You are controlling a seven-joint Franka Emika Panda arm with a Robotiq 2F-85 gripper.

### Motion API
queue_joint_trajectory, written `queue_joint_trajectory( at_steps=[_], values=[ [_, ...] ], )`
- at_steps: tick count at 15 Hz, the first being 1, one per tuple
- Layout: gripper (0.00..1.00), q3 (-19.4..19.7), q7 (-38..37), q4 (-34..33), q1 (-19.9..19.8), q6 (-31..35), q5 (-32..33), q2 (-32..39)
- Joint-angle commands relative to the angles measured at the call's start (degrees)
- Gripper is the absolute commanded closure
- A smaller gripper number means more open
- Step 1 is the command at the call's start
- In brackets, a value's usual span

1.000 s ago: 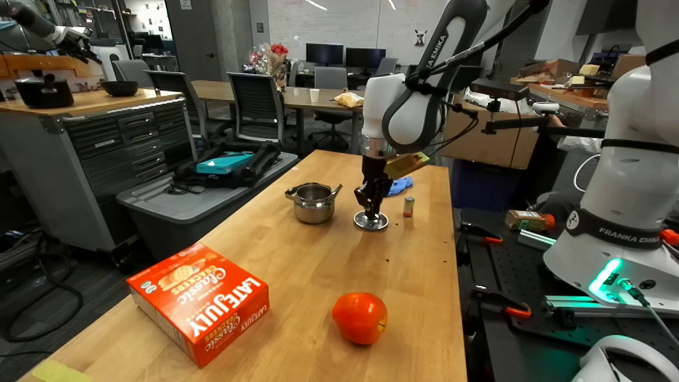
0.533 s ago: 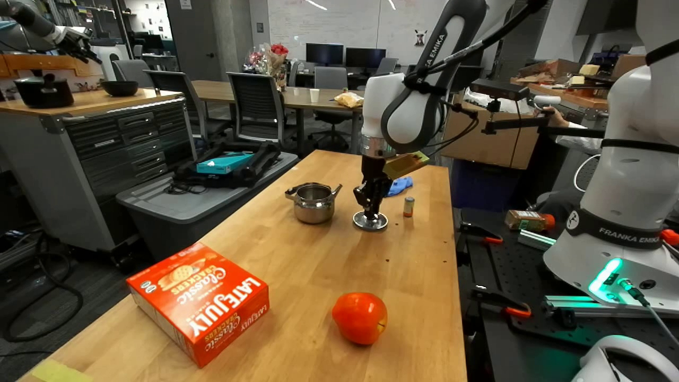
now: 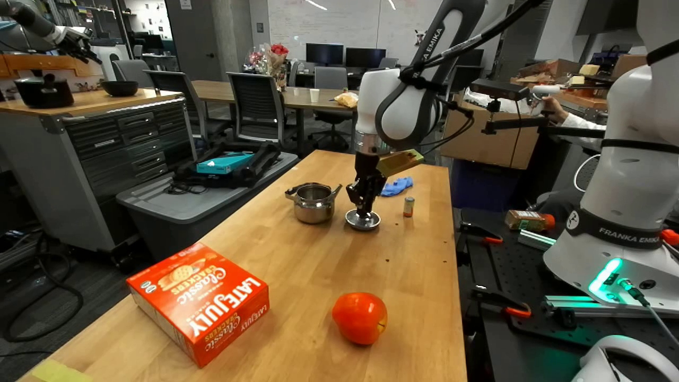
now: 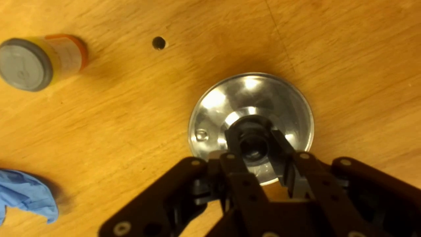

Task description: Put the silver lid on top of the kettle

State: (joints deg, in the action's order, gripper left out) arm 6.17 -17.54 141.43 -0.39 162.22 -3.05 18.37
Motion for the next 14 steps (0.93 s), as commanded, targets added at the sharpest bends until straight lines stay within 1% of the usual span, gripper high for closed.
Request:
queue_joint_trajectory(
  at_steps=[1,6,14],
  values=[
    [0.88,0.0,-0.1,-1.5,0.9,-3.0,-0.6,-1.8],
    [0.88,0.8,-0.9,-3.3,2.2,-7.1,1.3,-3.0],
    [0.88,0.9,-1.6,-5.8,2.4,-12.5,4.4,-4.9]
  ],
)
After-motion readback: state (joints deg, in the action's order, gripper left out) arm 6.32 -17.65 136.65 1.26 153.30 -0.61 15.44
